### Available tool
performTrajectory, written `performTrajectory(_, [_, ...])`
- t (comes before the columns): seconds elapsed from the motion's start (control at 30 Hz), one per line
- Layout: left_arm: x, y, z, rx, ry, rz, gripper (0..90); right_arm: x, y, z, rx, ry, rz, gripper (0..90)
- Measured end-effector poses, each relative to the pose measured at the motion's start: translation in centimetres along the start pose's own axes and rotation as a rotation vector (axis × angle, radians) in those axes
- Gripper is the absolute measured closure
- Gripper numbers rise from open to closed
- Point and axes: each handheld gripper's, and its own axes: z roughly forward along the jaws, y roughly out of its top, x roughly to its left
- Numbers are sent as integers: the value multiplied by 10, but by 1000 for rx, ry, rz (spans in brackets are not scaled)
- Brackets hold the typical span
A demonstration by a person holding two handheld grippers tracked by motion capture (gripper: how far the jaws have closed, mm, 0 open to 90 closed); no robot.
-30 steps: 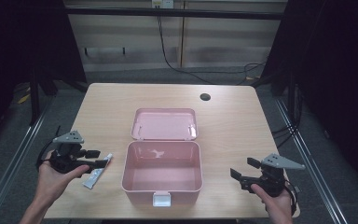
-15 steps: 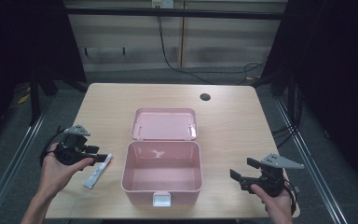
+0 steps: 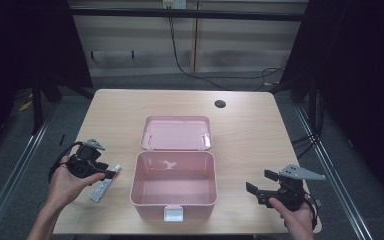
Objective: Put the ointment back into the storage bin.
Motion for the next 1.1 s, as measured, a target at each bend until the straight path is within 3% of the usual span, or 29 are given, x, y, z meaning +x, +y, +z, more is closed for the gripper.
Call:
performTrajectory(0.1, [-1, 2, 5, 42, 22, 10, 545, 0, 0, 0, 2, 4, -4, 133])
performTrajectory(0.13, [0, 2, 8, 58, 48, -5, 545, 0, 0, 1, 3, 3, -2, 133])
performTrajectory(0.37, [8, -3, 17, 97, 46, -46, 542, 0, 0, 0, 4, 3, -2, 133])
performTrajectory(0.43, [10, -4, 18, 116, 44, -39, 545, 0, 0, 1, 6, 5, 0, 133])
performTrajectory(0.5, [12, -5, 19, 93, 51, -82, 555, 0, 0, 1, 8, 5, -1, 133])
performTrajectory(0.6, [12, -5, 20, 113, 41, -76, 556, 0, 0, 1, 10, 6, -3, 133])
performTrajectory(0.63, [11, -5, 23, 142, 51, -60, 559, 0, 0, 1, 8, 5, -3, 133])
performTrajectory(0.77, [10, -5, 29, 173, 61, -55, 559, 0, 0, 1, 10, 5, -2, 133])
performTrajectory(1.1, [11, -6, 36, 203, 57, -54, 594, 1, 0, 2, 12, 13, -4, 133])
